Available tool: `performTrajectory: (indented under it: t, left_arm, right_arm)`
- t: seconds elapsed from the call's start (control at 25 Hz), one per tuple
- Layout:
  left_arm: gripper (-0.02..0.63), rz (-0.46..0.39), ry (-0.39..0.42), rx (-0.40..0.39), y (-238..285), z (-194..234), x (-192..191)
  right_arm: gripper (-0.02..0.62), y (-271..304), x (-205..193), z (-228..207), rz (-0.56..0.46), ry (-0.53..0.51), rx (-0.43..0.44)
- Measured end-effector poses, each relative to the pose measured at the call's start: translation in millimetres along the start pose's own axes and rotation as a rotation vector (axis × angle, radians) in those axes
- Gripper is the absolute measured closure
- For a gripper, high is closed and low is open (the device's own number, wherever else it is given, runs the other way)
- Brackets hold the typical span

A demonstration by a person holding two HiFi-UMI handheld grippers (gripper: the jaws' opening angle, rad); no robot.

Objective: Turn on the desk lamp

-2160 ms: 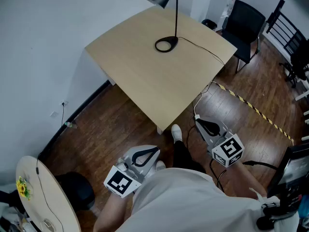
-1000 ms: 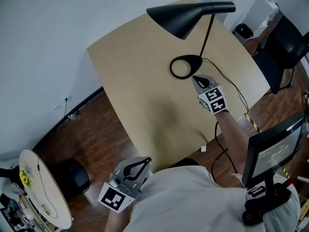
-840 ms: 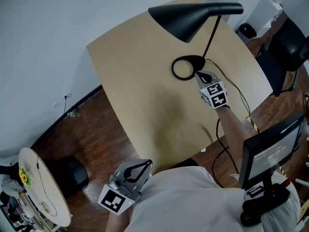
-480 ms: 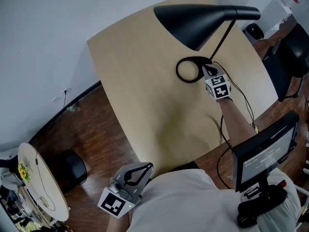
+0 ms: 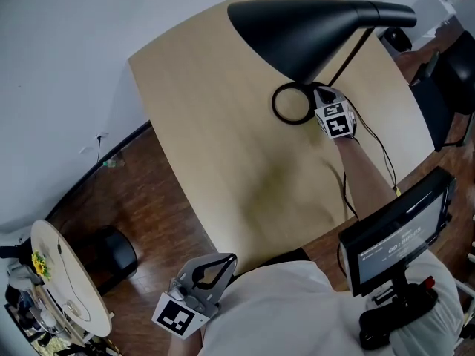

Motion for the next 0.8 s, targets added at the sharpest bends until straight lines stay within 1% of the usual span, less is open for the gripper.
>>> performTrajectory:
  t: [0.12, 0.44, 0.64, 0.8]
  left_arm:
    - [0.589, -0.010, -0.009, 0.002, 1.5, 1.9, 0.1]
    - [0.589, -0.009, -0.002, -0.005, 0.6, 0.7, -1.5]
    - [0.589, -0.009, -0.007, -0.015, 3.5, -1.8, -1.1]
    - [0.589, -0.005, 0.000, -0.016, 4.2, 0.1, -2.8]
  right_arm:
    - [0.592, 3.0, -2.5, -0.7, 0.003, 0.008, -0.022]
    - [0.592, -0.6, -2.6, 0.2, -0.036, 0.042, -0.023]
    - [0.592, 1.9, -4.4, -5.3, -0.032, 0.058, -0.027]
    - [0.592, -4.4, 3.1, 2.2, -0.021, 0.039, -0.022]
Point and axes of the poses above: the fingertips, and each gripper's own axes: y forward along the fingers, z to its left, x out of its top, the point moved 6 cm from there along -y, backward along the fingers, and after that the axes turned 15 degrees about y, right-handed, at the moved point
